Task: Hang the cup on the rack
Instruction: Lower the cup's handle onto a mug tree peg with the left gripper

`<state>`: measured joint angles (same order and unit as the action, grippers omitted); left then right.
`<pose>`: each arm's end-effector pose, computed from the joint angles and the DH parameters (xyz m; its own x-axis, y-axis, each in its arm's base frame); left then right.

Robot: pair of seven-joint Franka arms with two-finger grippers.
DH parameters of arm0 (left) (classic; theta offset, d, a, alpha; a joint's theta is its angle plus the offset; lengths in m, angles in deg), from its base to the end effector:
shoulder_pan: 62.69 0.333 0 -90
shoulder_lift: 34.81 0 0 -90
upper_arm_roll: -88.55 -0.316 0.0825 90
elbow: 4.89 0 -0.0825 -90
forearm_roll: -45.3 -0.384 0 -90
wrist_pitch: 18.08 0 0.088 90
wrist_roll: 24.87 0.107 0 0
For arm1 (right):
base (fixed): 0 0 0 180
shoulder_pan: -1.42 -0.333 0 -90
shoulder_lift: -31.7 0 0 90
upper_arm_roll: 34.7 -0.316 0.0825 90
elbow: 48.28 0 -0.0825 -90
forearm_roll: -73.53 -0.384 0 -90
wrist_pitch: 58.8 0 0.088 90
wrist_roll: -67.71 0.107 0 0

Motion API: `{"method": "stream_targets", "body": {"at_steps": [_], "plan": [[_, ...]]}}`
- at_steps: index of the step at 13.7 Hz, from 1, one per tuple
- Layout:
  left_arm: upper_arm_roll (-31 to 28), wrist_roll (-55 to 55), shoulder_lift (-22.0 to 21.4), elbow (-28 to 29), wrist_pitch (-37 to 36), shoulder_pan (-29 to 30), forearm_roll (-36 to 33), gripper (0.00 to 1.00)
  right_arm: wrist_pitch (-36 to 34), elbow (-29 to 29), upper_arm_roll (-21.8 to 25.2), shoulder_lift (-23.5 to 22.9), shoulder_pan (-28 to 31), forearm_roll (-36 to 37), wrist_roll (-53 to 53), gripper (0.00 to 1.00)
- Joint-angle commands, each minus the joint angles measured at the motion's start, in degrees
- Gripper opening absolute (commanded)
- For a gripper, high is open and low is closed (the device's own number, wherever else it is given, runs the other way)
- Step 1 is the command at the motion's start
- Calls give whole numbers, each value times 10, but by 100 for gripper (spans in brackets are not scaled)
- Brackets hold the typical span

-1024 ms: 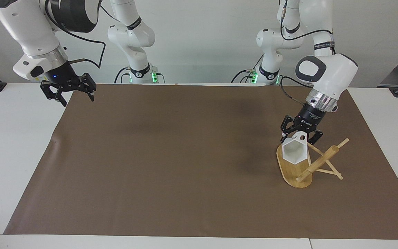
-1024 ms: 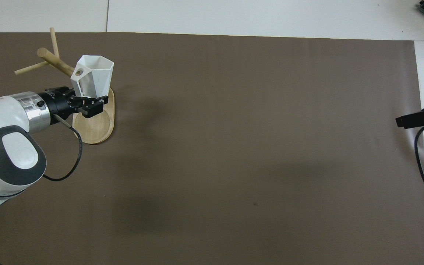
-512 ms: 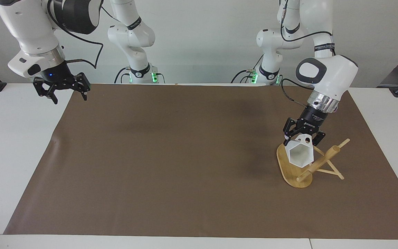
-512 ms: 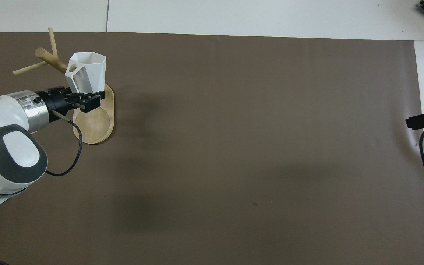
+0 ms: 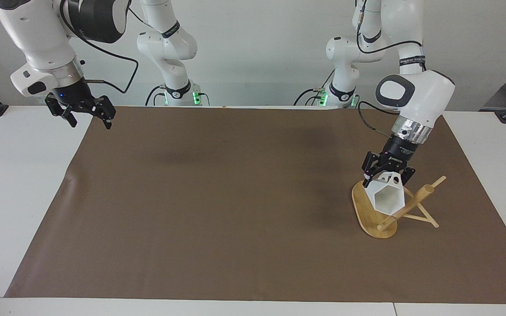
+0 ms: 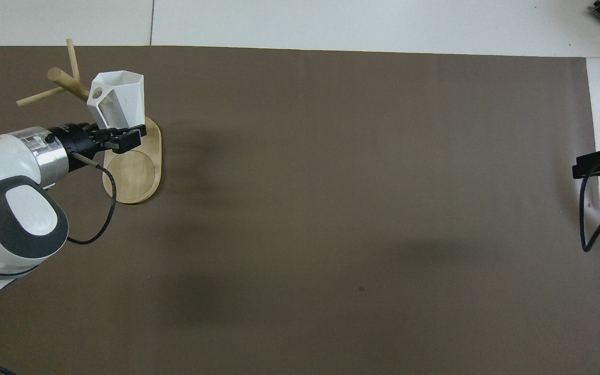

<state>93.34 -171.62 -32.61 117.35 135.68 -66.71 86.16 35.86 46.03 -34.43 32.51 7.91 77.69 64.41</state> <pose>0.5790 -0.0684 0.4399 -0.8307 0.0499 -0.5545 0.2457 0.9266 -0.2846 0.5518 -0.0727 0.6041 0.9984 -0.0546 0.0158 -0.0556 -0.9958 0.0734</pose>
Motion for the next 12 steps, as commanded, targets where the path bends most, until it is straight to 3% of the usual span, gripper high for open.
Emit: {"method": "stream_targets", "body": {"at_steps": [1, 8, 12], "plan": [[1, -34, 8, -7, 22, 2, -7, 0, -11, -4, -4, 3, 2, 0, 27, 100], [2, -58, 10, -3, 33, -10, -9, 0, -13, -4, -4, 3, 2, -56, 27, 100], [2, -128, 9, -3, 25, -6, -9, 0, -13, -5, -3, 3, 2, -57, 27, 100]]}}
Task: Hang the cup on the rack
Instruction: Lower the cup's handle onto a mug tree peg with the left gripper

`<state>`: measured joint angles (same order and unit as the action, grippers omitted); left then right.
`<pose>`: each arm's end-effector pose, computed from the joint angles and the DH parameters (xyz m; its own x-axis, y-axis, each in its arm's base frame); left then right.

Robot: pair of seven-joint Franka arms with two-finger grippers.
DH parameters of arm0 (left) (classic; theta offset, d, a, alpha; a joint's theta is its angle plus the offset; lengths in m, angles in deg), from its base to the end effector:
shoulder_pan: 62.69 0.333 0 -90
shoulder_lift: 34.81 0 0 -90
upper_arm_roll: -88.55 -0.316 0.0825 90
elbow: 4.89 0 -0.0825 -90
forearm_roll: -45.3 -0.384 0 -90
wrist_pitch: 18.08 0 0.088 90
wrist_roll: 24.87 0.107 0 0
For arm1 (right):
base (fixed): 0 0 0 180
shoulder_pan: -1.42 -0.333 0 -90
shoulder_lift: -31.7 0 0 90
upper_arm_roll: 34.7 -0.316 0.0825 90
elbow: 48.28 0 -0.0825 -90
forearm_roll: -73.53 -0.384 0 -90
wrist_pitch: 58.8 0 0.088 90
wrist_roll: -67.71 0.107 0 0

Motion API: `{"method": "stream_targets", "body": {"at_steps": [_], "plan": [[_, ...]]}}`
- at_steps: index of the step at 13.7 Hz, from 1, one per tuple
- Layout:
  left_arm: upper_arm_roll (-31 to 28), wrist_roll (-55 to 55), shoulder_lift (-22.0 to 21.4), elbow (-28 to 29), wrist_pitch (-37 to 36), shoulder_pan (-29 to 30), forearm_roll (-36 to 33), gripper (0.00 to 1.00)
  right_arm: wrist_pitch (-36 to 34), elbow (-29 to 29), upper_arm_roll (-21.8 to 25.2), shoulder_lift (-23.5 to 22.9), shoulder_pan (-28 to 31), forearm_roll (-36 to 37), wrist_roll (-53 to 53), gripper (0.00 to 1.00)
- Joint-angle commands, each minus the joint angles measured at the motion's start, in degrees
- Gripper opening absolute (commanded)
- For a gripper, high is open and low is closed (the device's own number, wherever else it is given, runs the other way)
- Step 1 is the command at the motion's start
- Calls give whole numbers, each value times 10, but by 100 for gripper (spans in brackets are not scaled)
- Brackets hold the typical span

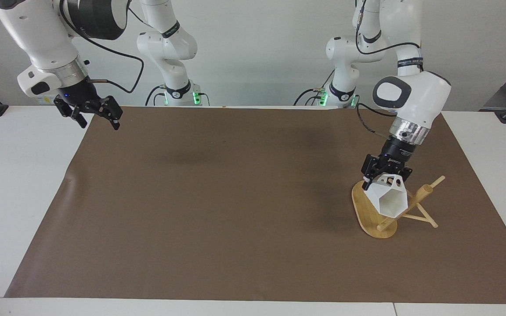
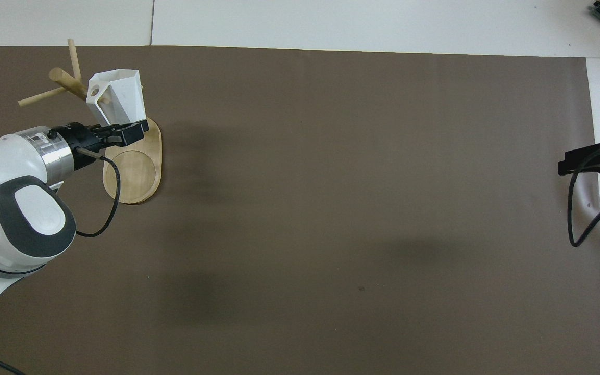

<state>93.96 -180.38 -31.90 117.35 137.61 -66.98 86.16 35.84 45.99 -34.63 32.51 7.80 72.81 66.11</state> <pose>0.5807 -0.0747 0.4362 -0.8507 -0.0896 -0.5180 0.1191 0.9269 -0.3559 0.5531 -0.0613 0.6042 0.9961 -0.0855 0.0209 -0.0853 -0.9963 -0.0120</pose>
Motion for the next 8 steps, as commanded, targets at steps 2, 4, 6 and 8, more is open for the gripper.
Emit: {"method": "stream_targets", "body": {"at_steps": [2, 4, 6, 8], "plan": [[-4, -72, 2, -3, 7, -3, -9, 0, -12, -5, -2, 4, 3, -9, 9, 100], [-4, -97, 2, 2, 12, 0, -8, 0, -12, -14, -4, 4, 3, -9, 10, 100], [-4, -125, 2, 2, 13, 3, -8, 0, -11, -14, -2, 4, 3, -9, 10, 100], [-4, -126, 3, 1, 13, 0, -9, 0, -11, -14, -1, 4, 3, -9, 10, 100]]}}
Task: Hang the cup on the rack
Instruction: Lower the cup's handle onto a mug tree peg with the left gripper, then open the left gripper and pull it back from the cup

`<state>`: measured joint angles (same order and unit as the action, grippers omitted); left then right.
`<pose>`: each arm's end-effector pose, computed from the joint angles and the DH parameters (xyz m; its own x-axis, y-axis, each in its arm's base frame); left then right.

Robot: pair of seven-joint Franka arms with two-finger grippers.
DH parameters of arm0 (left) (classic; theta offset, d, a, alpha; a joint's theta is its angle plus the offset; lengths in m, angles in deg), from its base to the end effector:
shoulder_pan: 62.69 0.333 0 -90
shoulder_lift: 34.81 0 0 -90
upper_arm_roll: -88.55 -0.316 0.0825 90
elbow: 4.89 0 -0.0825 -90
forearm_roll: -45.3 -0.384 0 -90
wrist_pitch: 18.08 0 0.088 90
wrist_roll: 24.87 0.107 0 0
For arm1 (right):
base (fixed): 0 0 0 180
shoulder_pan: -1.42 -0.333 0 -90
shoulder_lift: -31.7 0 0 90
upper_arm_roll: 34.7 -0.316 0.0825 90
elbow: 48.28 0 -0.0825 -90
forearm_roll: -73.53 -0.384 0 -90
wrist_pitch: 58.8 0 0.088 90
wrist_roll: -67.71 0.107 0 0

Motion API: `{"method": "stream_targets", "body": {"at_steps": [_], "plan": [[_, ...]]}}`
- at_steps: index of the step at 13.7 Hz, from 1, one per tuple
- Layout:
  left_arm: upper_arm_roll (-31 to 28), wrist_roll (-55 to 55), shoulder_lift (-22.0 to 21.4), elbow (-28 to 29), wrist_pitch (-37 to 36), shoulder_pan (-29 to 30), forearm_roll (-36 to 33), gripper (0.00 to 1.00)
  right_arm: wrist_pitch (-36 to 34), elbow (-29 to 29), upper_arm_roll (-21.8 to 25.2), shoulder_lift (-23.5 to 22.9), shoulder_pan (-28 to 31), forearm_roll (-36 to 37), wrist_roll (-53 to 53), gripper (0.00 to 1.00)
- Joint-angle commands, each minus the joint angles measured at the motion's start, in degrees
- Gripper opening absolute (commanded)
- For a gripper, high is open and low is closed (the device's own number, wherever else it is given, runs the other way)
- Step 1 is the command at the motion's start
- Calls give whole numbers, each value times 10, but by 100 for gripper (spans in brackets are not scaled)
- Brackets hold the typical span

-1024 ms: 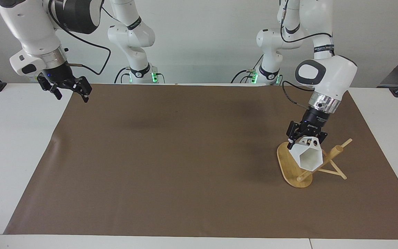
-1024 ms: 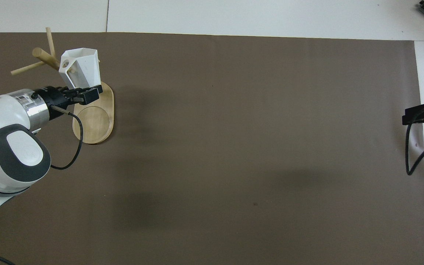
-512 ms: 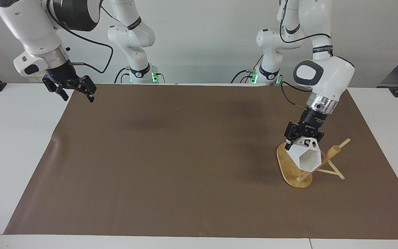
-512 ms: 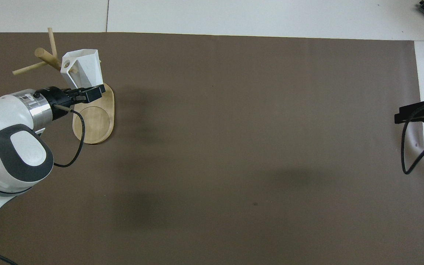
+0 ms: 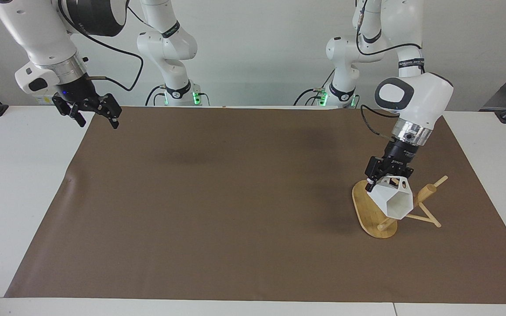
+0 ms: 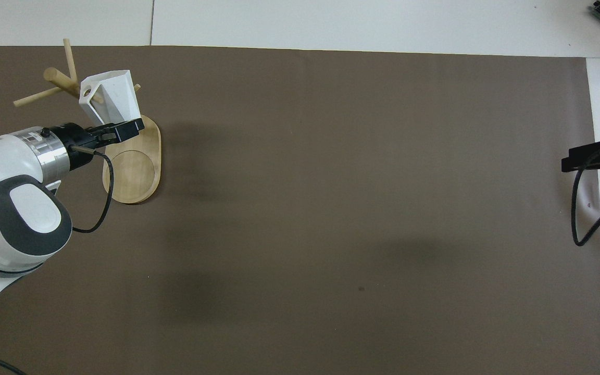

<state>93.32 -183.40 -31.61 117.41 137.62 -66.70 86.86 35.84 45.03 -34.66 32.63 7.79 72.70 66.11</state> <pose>0.5820 -0.0651 0.4325 -0.8560 -0.1624 -0.4908 0.0499 0.9190 -0.3911 0.5533 -0.0607 0.6133 0.9956 -0.0849 0.0398 -0.0845 -0.9963 -0.0134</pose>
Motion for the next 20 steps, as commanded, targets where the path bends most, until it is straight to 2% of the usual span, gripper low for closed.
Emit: {"method": "stream_targets", "body": {"at_steps": [1, 2, 6, 13, 16, 18, 20], "plan": [[2, -92, 0, -1, 14, -6, -17, 47, -11, -4, 0, 3, 3, -8, 10, 100], [2, -92, 0, -1, 14, -5, -17, 99, -12, -3, 0, 3, 3, -8, 10, 100], [1, -88, -1, -6, -7, -7, -34, 100, -12, -2, 0, 3, 3, -8, 10, 100], [-4, -87, -24, -51, -194, 26, -179, 100, -11, -2, 0, 4, 2, -7, 9, 100], [-5, -82, -52, -59, -242, 34, -237, 100, -11, -2, 0, 4, 2, -7, 9, 100], [-5, -51, -72, -62, -274, 54, -269, 100, -10, -2, 0, 4, 2, -7, 9, 100], [-5, 32, -91, -62, -297, 56, -282, 100, -9, -2, 0, 4, 2, -7, 9, 100]]}}
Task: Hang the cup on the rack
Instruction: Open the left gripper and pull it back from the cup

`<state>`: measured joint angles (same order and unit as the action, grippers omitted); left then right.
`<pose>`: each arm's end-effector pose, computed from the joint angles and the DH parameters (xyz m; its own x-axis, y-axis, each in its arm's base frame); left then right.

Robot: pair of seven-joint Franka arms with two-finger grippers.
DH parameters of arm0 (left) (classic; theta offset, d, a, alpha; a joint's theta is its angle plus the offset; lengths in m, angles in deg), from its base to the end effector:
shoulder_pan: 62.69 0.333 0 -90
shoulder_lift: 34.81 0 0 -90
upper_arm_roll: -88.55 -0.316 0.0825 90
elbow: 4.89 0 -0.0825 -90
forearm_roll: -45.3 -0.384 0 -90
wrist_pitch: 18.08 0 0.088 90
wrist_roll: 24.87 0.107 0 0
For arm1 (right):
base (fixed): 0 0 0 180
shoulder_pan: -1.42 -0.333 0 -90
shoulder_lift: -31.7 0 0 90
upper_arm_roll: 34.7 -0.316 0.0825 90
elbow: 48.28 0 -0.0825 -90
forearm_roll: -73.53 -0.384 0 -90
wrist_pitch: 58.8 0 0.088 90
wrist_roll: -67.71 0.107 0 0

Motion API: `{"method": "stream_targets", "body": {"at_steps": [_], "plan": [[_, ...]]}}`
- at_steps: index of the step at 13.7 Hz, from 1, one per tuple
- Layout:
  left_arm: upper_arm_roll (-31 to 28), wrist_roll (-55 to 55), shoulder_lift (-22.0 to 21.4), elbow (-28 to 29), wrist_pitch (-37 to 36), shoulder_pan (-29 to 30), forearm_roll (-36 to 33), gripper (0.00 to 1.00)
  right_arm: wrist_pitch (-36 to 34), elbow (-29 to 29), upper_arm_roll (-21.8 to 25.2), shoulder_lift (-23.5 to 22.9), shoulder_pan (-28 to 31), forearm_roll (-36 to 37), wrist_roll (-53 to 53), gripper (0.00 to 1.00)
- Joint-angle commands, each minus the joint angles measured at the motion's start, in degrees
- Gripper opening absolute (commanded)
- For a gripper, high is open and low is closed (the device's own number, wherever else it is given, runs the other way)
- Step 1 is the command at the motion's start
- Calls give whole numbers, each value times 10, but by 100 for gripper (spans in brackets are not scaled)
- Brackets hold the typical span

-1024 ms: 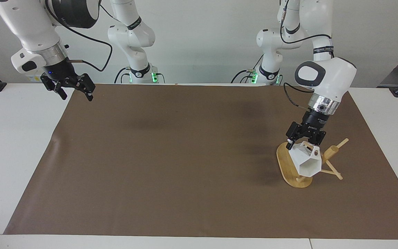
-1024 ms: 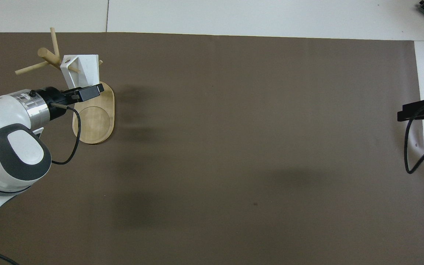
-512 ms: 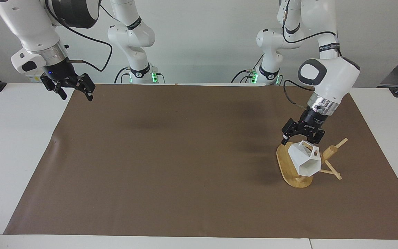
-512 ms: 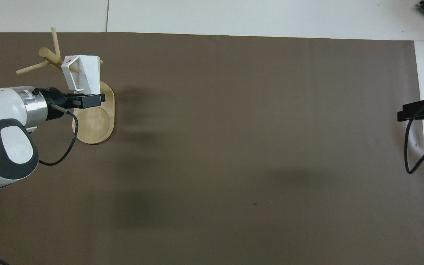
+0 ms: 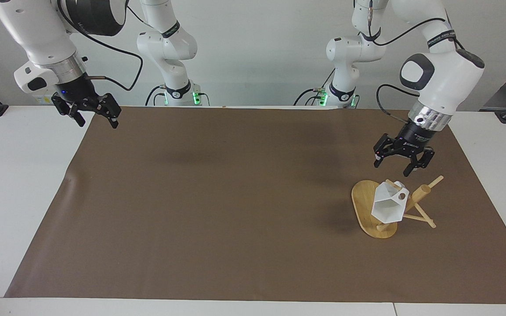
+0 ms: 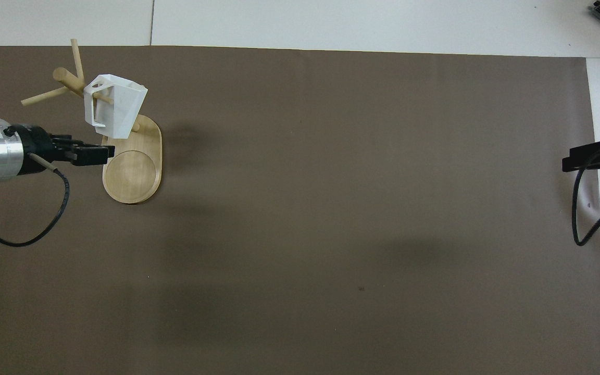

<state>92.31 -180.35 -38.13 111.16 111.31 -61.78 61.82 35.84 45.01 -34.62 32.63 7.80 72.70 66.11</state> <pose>0.5644 -0.0363 0.5046 -0.8953 0.2798 -0.3467 0.3401 0.9319 -0.1261 0.5532 -0.0612 0.6135 0.9955 -0.0858 0.0402 -0.0853 -0.9963 -0.0134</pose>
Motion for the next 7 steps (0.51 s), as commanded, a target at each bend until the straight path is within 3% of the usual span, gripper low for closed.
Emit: {"method": "stream_targets", "body": {"at_steps": [1, 7], "plan": [[2, 53, -28, 0, -46, 18, -32, 100, -9, -1, -1, 4, 2, -7, 10, 100], [1, 358, -30, -40, -90, 63, -33, 100, -9, -1, -1, 4, 2, -7, 10, 100]]}}
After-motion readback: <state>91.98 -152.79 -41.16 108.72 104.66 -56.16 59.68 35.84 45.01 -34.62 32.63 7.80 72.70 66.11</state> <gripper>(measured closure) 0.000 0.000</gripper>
